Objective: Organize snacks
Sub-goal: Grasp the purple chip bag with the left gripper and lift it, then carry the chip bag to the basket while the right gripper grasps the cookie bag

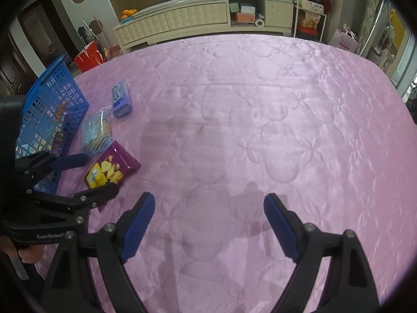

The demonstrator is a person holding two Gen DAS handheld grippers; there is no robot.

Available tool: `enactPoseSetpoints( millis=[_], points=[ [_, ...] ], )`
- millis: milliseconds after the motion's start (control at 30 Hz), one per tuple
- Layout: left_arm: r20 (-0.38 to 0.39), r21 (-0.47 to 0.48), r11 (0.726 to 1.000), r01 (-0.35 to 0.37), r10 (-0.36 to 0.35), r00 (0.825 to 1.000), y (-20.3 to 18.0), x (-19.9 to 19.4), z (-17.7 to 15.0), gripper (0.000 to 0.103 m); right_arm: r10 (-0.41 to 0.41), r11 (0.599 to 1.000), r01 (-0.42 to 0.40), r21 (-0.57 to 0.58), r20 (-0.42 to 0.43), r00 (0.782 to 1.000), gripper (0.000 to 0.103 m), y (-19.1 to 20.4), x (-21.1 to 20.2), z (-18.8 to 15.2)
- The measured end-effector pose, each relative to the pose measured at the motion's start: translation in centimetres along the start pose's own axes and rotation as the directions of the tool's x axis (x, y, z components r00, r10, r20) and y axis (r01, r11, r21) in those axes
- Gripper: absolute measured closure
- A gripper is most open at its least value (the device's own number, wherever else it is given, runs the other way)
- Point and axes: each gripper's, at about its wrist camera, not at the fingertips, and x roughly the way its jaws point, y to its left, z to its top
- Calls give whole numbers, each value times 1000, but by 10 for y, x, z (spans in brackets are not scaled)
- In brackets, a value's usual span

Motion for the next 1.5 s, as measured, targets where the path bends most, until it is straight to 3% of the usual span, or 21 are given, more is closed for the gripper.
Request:
enactPoseSetpoints(
  millis=[267,333,400,567,733,1033,1233,1400,1500],
  points=[
    [25,35,999,-15,14,1000,-6,6,5,28,1,1000,-1,9,-8,1000,14,-4,2,-2],
    [36,43,999,-9,8,999,-8,3,4,47,-1,1000,1,14,-13,1000,14,-6,2,-3],
    [37,45,999,-5,3,999,-5,-2,2,56,1,1000,-1,22,-16,1000,14,-9,2,-4],
    [61,41,999,-13,11,998,-10,-16,-7,56,8,1000,-8,8,-27,1000,14,-4,2,-3],
    [149,13,1000,-14,12,989,-12,-50,-14,57,16,1000,-16,-16,-25,1000,14,5,-2,0],
    [324,-43,998,-46,57,944,-1,-132,-29,57,58,994,-56,-97,15,998,14,41,-22,16],
    [414,-140,987,-81,133,901,32,-185,-45,56,96,974,-86,-209,37,995,14,84,-29,31],
    [430,-319,942,-103,241,870,86,-204,-53,56,123,957,-114,-268,18,992,14,114,-11,45],
    [406,-394,914,-95,266,875,120,-209,-63,56,125,950,-121,-287,-5,992,14,132,7,55]
  ],
)
